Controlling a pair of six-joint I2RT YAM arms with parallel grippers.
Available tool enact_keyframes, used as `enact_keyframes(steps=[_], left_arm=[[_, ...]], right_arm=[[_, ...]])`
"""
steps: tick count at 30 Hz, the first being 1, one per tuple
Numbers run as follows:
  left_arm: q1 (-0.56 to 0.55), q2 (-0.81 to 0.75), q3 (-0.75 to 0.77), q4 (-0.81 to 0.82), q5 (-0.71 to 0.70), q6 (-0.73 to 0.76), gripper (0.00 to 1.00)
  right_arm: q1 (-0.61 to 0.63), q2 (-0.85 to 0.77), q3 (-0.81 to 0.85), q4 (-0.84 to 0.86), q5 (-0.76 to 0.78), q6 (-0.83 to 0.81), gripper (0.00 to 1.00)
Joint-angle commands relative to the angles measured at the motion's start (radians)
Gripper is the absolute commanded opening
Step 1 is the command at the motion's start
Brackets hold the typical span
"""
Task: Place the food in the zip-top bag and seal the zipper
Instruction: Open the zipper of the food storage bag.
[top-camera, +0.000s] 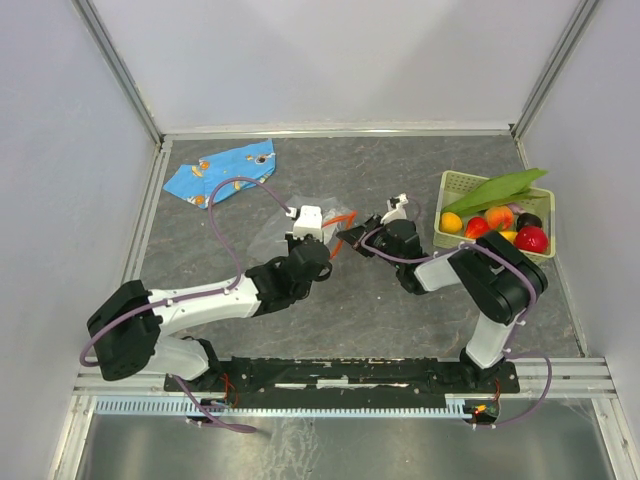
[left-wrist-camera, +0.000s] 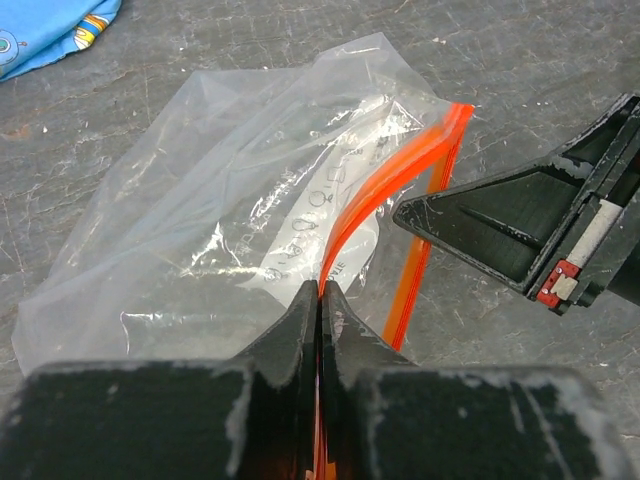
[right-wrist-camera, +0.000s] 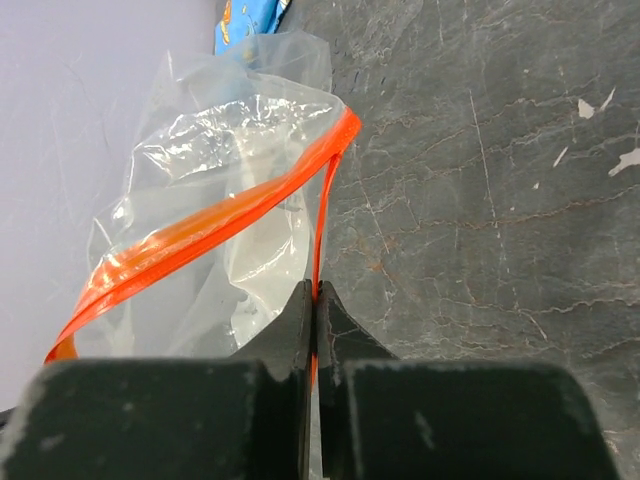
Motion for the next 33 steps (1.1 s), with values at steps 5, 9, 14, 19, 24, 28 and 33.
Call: enact_keyframes(steps=[5, 9, 14, 19, 24, 28, 33], left_arm=[[0.009, -0.018, 0.035, -0.026, -0.021, -0.029, 0.23], [0.009, 0.002, 0.092, -0.116, -0.050, 0.006, 0.38], [0.006, 0.014, 0.165, -0.189, -0.076, 0.067, 0.46], [0.005, 0.027, 0.206, -0.220, -0.096, 0.103, 0.46], [0.004, 0.035, 0.240, -0.261, -0.130, 0.121, 0.36], [0.004, 0.017, 0.247, -0.289, -0.160, 0.133, 0.22], [0.005, -0.022, 0.235, -0.298, -0.203, 0.146, 0.08]], right_arm=[[0.014, -0.152, 0.070, -0.188, 0.025, -0.095, 0.02], [0.025, -0.201, 0.106, -0.316, 0.038, -0.130, 0.02], [0.038, -0.264, 0.159, -0.471, 0.066, -0.178, 0.02], [0.045, -0.309, 0.215, -0.620, 0.084, -0.234, 0.02], [0.047, -0.324, 0.258, -0.723, 0.091, -0.280, 0.02], [0.047, -0.327, 0.299, -0.819, 0.112, -0.344, 0.02], [0.045, -0.333, 0.358, -0.956, 0.166, -0.438, 0.02]])
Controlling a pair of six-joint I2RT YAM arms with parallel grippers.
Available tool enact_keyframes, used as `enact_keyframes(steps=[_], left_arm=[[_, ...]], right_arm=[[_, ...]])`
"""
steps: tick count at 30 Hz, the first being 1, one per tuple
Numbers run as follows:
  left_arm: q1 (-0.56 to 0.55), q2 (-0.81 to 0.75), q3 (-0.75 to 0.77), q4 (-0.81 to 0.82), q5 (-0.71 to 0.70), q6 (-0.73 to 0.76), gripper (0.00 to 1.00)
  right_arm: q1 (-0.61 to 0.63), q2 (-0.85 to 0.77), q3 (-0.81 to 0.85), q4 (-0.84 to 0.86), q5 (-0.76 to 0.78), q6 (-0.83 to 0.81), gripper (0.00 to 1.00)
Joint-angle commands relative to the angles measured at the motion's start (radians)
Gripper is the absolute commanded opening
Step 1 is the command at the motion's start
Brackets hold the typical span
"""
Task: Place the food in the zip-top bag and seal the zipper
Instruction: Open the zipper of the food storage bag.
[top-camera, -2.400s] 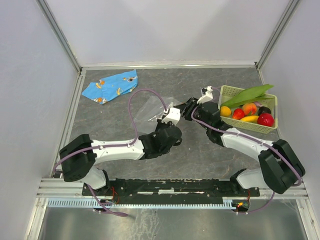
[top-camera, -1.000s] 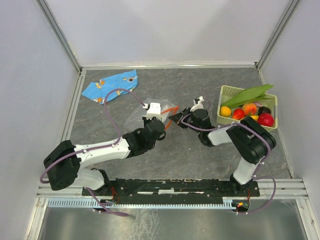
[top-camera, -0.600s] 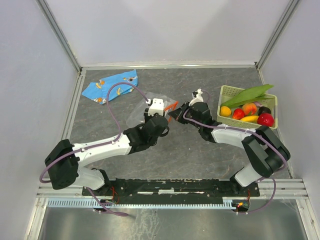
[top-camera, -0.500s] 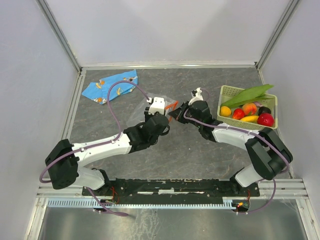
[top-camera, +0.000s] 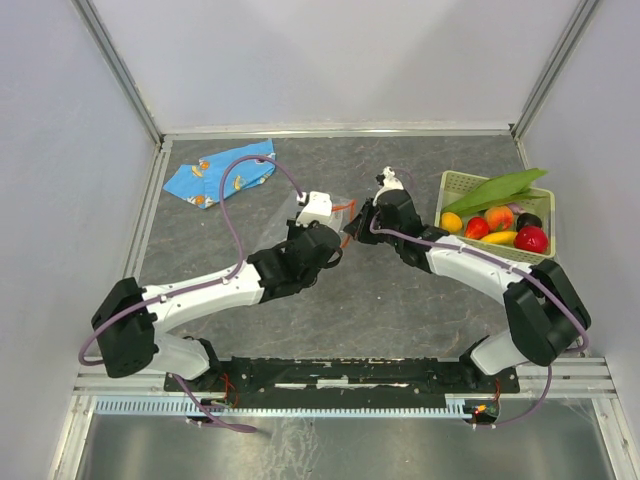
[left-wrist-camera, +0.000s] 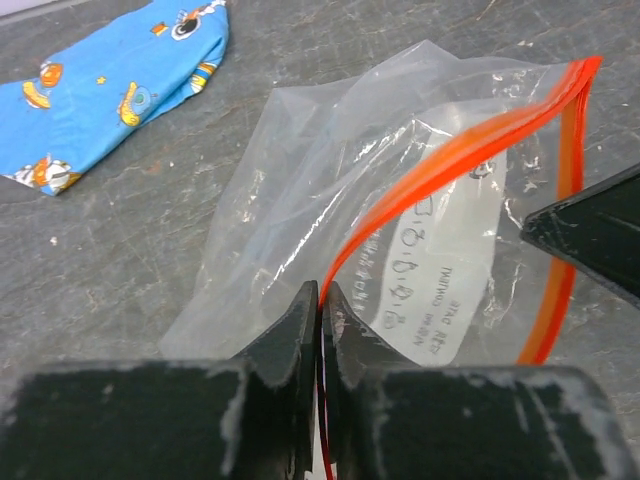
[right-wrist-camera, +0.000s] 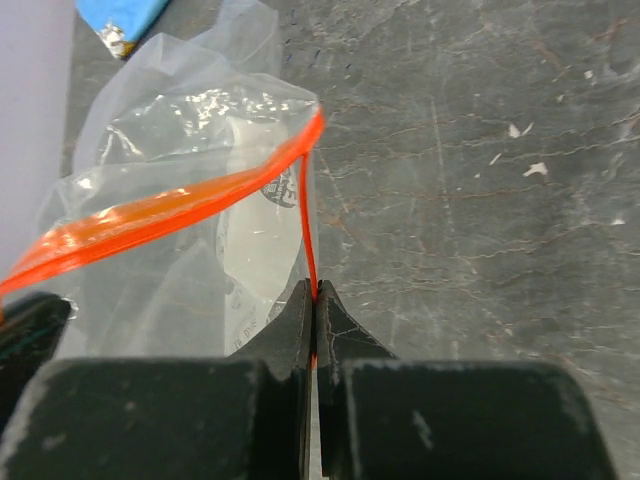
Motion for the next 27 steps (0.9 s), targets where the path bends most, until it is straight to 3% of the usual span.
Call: enact_keyframes(steps=[1, 4, 17, 22, 27], left_arm=[[0.001, -0.056, 0.027, -0.009, -0.101, 0.043, 0.07], [0.009, -0.071, 0.014, -0.008, -0.124, 0.044, 0.03], [0.032, -0.147, -0.033, 0.035, -0.095, 0.069, 0.03], [0.036, -0.170, -0.079, 0.094, -0.042, 0.065, 0.03], [0.040, -0.149, -0.091, 0.094, -0.002, 0.034, 0.03]], right_arm=[[0.003, -0.043, 0.084, -0.143, 0.085, -0.123, 0.02], [0.003, -0.054, 0.124, -0.222, 0.127, -0.173, 0.02], [0.004, -0.016, 0.249, -0.445, 0.247, -0.304, 0.03], [0.003, -0.014, 0.257, -0.411, 0.131, -0.332, 0.19], [0.003, -0.041, 0.292, -0.416, 0.005, -0.358, 0.45]])
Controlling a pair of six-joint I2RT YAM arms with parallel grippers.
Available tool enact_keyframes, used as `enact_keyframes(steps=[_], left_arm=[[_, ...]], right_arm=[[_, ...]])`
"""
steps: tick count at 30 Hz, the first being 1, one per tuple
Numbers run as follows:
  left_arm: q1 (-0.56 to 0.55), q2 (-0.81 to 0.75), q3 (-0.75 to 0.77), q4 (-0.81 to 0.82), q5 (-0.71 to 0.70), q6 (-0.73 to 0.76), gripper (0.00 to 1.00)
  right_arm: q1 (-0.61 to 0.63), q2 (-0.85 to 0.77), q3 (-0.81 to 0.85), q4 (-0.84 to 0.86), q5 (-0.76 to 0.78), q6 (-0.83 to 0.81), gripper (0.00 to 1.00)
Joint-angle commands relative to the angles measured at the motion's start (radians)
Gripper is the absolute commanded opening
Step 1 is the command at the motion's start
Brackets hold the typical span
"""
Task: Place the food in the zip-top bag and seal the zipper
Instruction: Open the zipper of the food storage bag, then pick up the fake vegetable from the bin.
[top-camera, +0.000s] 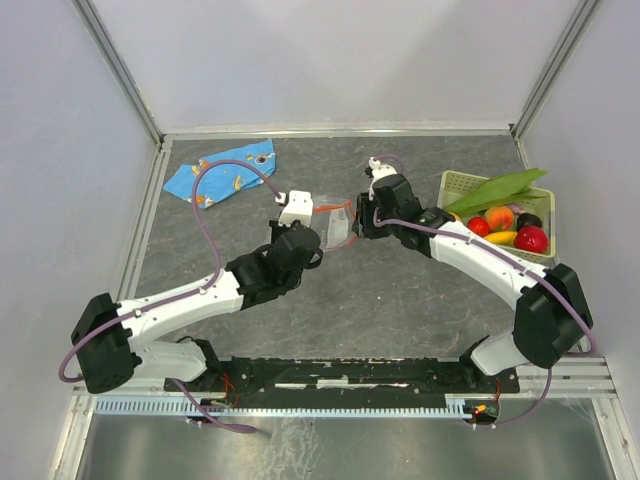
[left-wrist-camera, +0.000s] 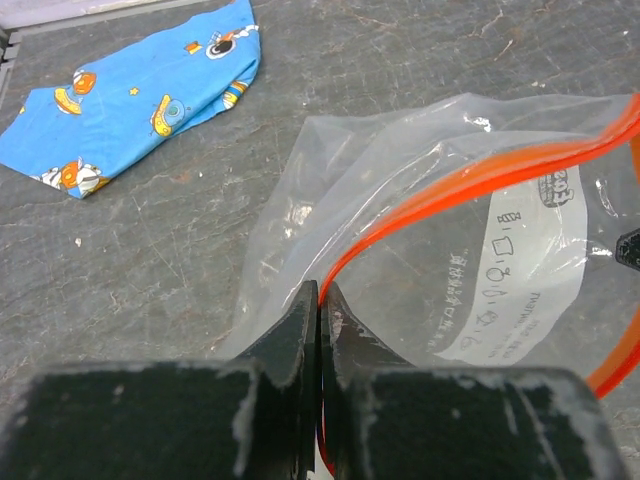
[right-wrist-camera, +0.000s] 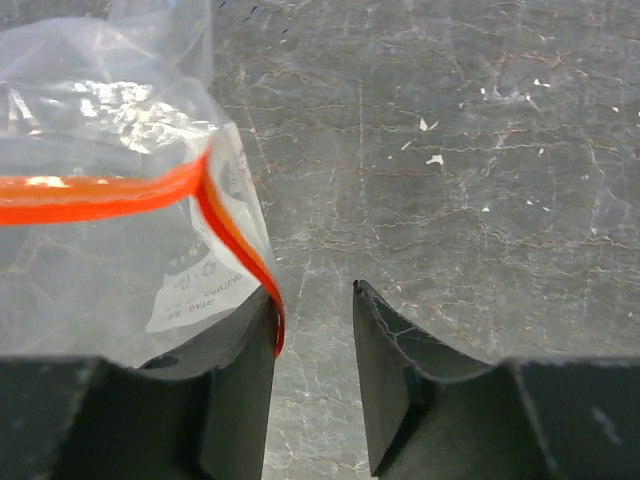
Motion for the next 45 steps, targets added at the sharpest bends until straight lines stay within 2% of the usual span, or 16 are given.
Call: enact_keyframes(steps=[1, 8, 15, 25, 30, 34, 45], left_arm=[[0.008, -0.001, -0.015, 0.055, 0.020, -0.006, 0.03], [0.030, 0.010, -0.046, 0.087, 0.048, 0.004, 0.03], [0.040, 0.013, -0.067, 0.074, 0.083, 0.009, 0.03], [0.045, -0.018, -0.094, 0.086, 0.098, 0.013, 0.03], [0.046, -0.022, -0.102, 0.094, 0.110, 0.019, 0.03], [0.045, -0.023, -0.103, 0.093, 0.107, 0.023, 0.03], [0.049, -0.005, -0.105, 0.099, 0.112, 0.024, 0.03]], right_arm=[[-0.004, -0.035, 0.085, -0.016, -0.108, -0.058, 0.48], [-0.055, -0.117, 0.146, -0.159, -0.118, -0.113, 0.67], [-0.275, -0.167, 0.151, -0.300, -0.041, -0.127, 0.75], [-0.576, -0.159, 0.112, -0.198, 0.145, -0.056, 1.00], [-0.736, -0.111, 0.092, -0.123, 0.168, -0.005, 0.99], [-0.850, -0.056, 0.094, -0.063, 0.130, 0.028, 0.99], [-0.988, 0.146, 0.113, 0.105, 0.052, 0.134, 0.99]])
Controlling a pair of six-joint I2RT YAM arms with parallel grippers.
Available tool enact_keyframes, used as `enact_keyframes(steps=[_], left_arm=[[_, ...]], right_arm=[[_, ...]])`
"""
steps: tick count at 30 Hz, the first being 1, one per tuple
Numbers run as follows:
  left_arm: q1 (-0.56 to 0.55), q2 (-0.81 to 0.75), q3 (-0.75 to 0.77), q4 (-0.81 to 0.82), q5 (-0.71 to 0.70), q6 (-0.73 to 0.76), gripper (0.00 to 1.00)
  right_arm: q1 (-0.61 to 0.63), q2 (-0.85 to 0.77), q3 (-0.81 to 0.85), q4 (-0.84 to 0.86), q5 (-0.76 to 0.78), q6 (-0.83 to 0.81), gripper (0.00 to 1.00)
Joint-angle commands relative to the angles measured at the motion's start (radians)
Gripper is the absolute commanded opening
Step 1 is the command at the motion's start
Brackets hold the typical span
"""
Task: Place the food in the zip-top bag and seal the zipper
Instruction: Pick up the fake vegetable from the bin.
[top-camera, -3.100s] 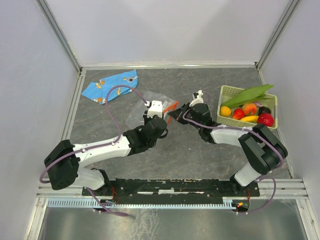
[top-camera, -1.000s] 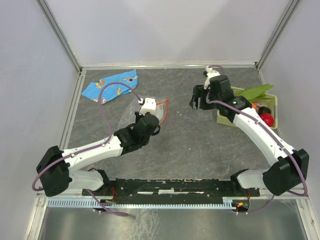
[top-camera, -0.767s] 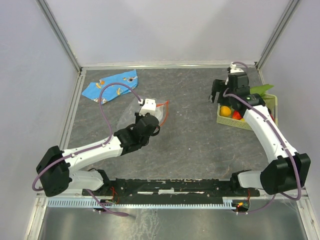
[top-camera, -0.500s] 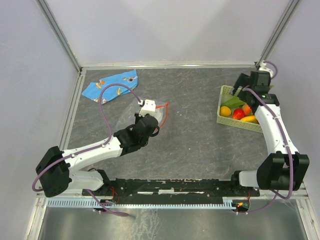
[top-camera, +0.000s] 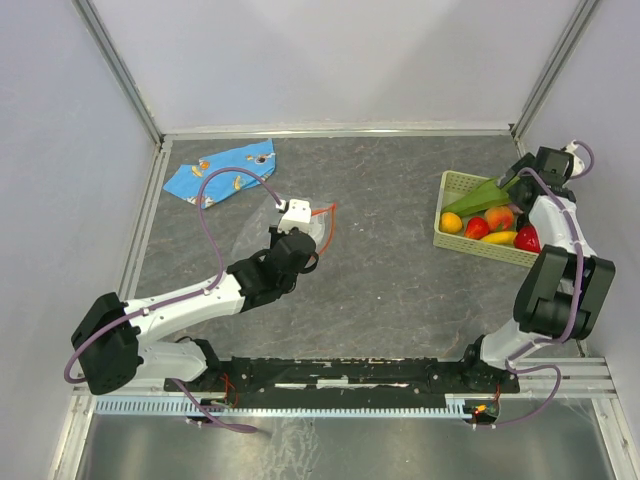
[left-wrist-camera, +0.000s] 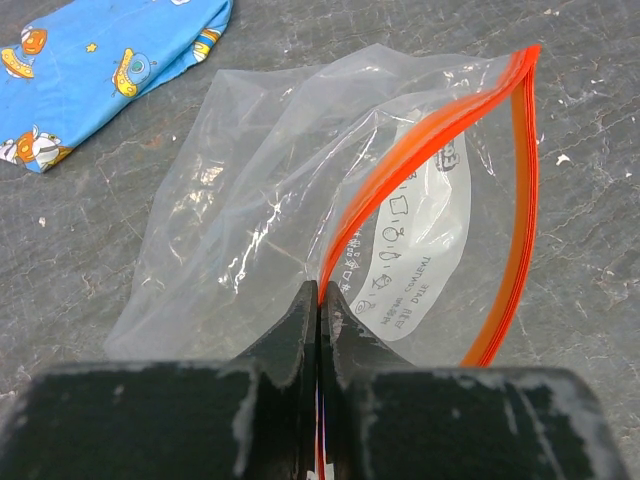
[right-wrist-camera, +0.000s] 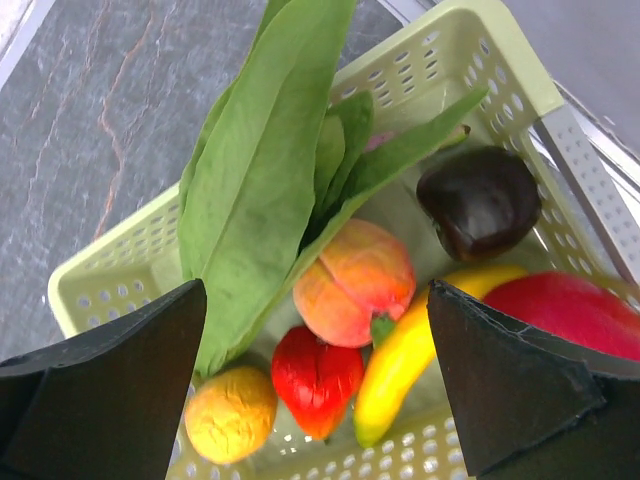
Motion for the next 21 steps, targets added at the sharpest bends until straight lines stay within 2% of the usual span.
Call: enact_keyframes(steps=[1, 12, 18, 21], left_arm=[[0.007, -0.008, 0.001, 0.046, 0.001, 0.022, 0.03], [0.013, 0.011, 0.006, 0.043, 0.004, 0.024, 0.03], [0.014, 0.015, 0.006, 0.043, 0.012, 0.018, 0.03], [0.016, 0.013, 0.006, 0.043, 0.013, 0.014, 0.03]], right_arm=[[-0.038, 0.059, 0.012, 0.149, -0.047, 0.078, 0.99], [-0.088, 0.202, -0.051, 0.416, -0.235, 0.179, 0.99], [-0.103, 0.224, -0.098, 0.525, -0.326, 0.208, 0.77], [-0.106, 0.197, -0.124, 0.554, -0.349, 0.203, 0.58]])
